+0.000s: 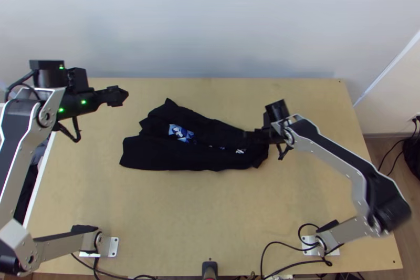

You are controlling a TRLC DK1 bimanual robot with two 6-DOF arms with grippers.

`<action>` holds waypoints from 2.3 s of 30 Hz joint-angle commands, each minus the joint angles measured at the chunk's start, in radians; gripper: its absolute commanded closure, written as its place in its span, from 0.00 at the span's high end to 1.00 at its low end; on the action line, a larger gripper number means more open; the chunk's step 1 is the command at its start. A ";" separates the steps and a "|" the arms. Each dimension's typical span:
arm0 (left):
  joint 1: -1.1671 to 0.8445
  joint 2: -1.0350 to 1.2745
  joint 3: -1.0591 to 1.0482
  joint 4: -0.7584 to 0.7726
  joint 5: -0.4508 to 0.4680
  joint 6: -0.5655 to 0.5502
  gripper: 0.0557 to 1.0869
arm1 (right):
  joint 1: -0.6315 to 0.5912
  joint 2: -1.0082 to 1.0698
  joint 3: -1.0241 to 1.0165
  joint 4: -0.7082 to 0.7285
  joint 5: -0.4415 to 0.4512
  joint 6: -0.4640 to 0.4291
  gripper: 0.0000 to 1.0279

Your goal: Fold the t-shirt

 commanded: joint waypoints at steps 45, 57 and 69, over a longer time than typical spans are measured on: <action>-0.077 0.665 0.132 0.104 0.018 0.124 0.63 | -0.056 -0.284 -0.097 0.179 0.053 0.004 0.03; -0.136 0.642 -0.003 0.153 0.035 0.177 0.04 | -0.080 -0.300 -0.085 0.185 0.053 0.004 0.03; -0.027 0.561 0.239 0.113 0.037 0.029 0.04 | -0.126 -0.314 -0.005 0.197 0.062 0.003 0.03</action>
